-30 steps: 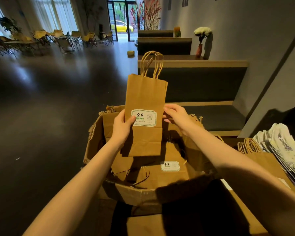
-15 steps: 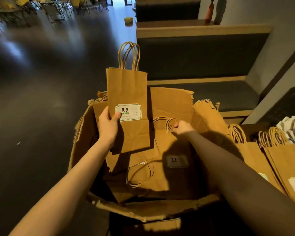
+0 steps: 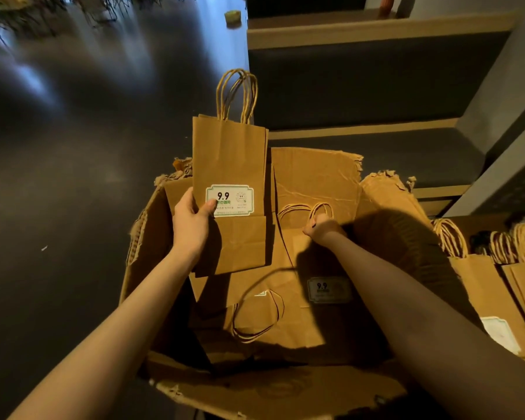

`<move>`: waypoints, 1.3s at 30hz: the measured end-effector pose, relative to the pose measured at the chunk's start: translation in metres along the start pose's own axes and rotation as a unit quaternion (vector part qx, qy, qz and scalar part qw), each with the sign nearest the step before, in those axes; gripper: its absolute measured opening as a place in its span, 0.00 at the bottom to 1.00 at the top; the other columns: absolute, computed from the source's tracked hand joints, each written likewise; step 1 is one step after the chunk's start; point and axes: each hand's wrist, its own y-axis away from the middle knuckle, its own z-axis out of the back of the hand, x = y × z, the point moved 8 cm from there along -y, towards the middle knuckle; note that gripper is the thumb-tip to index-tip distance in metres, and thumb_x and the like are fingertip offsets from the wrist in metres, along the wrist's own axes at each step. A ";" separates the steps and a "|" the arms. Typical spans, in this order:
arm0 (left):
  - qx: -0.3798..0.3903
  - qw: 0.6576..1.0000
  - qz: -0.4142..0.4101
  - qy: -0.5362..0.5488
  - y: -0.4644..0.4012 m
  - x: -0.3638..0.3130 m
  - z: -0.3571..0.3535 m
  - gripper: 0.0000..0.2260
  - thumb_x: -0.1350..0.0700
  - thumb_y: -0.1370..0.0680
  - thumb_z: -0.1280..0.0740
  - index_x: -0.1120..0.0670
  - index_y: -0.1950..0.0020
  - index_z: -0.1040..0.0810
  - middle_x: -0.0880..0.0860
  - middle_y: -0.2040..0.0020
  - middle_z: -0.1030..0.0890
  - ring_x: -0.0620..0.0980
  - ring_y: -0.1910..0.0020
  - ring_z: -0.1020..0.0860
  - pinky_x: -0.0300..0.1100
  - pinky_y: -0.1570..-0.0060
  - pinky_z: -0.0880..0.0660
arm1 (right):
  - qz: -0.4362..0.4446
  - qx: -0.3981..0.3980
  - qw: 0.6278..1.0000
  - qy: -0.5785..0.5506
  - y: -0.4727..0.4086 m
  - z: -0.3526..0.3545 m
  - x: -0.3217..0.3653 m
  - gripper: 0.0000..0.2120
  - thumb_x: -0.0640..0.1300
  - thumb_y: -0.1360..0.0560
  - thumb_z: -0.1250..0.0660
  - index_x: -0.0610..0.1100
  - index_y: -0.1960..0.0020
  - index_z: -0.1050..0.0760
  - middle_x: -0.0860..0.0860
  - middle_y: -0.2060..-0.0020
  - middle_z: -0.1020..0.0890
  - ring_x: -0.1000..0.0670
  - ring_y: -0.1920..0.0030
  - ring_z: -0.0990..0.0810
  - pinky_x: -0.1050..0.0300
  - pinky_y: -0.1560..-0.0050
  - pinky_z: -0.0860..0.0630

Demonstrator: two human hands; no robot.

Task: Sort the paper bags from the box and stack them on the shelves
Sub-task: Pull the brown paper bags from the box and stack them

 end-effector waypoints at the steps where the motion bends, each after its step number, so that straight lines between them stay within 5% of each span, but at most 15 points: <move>1: -0.001 1.000 -0.002 -0.001 0.002 -0.002 0.000 0.09 0.63 0.20 0.40 0.52 0.43 0.28 0.50 0.46 0.20 0.46 0.48 0.21 0.42 0.46 0.25 | 0.001 -0.014 1.000 -0.009 0.004 0.007 0.000 0.14 0.51 0.23 0.36 0.48 0.64 0.35 0.44 0.51 0.22 0.42 0.42 0.24 0.50 0.41 0.29; 4: 0.019 1.000 -0.001 -0.006 0.010 -0.008 -0.002 0.10 0.62 0.20 0.40 0.51 0.42 0.29 0.51 0.44 0.21 0.47 0.45 0.22 0.46 0.42 0.25 | 0.038 -0.040 0.998 -0.018 0.031 0.035 0.011 0.13 0.50 0.23 0.34 0.47 0.65 0.29 0.50 0.66 0.20 0.48 0.50 0.20 0.54 0.47 0.27; 10: 0.058 0.994 -0.066 -0.066 0.044 -0.044 -0.008 0.24 0.62 0.20 0.40 0.50 0.26 0.43 0.40 0.39 0.33 0.36 0.43 0.31 0.35 0.42 0.34 | 0.140 -0.064 0.988 -0.003 0.091 0.082 0.031 0.13 0.49 0.24 0.33 0.46 0.65 0.22 0.55 0.69 0.19 0.54 0.62 0.21 0.52 0.49 0.24; 13: 0.032 0.987 -0.121 -0.101 0.061 -0.062 -0.001 0.29 0.61 0.20 0.39 0.46 0.24 0.48 0.42 0.35 0.34 0.39 0.44 0.29 0.40 0.44 0.31 | 0.180 -0.094 0.979 -0.017 0.126 0.109 0.042 0.12 0.48 0.23 0.34 0.46 0.64 0.23 0.53 0.67 0.18 0.53 0.61 0.20 0.50 0.48 0.22; 17: 0.003 0.975 -0.157 -0.159 0.074 -0.075 0.008 0.21 0.63 0.20 0.40 0.47 0.29 0.33 0.45 0.38 0.26 0.40 0.47 0.24 0.38 0.50 0.27 | 0.244 -0.173 0.954 -0.032 0.185 0.153 0.061 0.09 0.48 0.22 0.37 0.44 0.57 0.24 0.50 0.64 0.18 0.53 0.60 0.18 0.54 0.50 0.22; 20: -0.023 0.973 -0.137 -0.183 0.083 -0.081 0.014 0.17 0.66 0.21 0.40 0.50 0.38 0.23 0.51 0.39 0.21 0.49 0.39 0.24 0.43 0.44 0.26 | 0.271 -0.225 0.934 -0.053 0.221 0.180 0.073 0.08 0.49 0.21 0.38 0.47 0.56 0.26 0.51 0.64 0.19 0.55 0.62 0.20 0.59 0.57 0.24; 29: -0.018 0.952 -0.216 -0.217 0.121 -0.133 0.003 0.15 0.50 0.19 0.41 0.54 0.37 0.23 0.53 0.43 0.20 0.49 0.44 0.23 0.36 0.51 0.31 | 0.346 -0.285 0.872 -0.196 0.294 0.226 0.113 0.09 0.48 0.21 0.39 0.46 0.55 0.25 0.52 0.68 0.18 0.51 0.63 0.19 0.53 0.51 0.20; 34: 0.010 0.932 -0.242 -0.270 0.138 -0.148 -0.005 0.22 0.40 0.26 0.37 0.49 0.36 0.25 0.50 0.41 0.22 0.49 0.42 0.24 0.36 0.51 0.32 | 0.350 -0.278 0.860 -0.245 0.311 0.226 0.123 0.10 0.48 0.20 0.40 0.45 0.57 0.26 0.53 0.68 0.19 0.56 0.68 0.22 0.65 0.59 0.26; 39: 0.015 0.929 -0.266 -0.258 0.146 -0.151 -0.012 0.18 0.46 0.24 0.33 0.53 0.37 0.24 0.51 0.43 0.21 0.48 0.46 0.22 0.35 0.54 0.28 | 0.349 -0.247 0.846 -0.318 0.322 0.224 0.126 0.12 0.46 0.20 0.41 0.39 0.50 0.24 0.52 0.66 0.19 0.56 0.67 0.22 0.70 0.63 0.27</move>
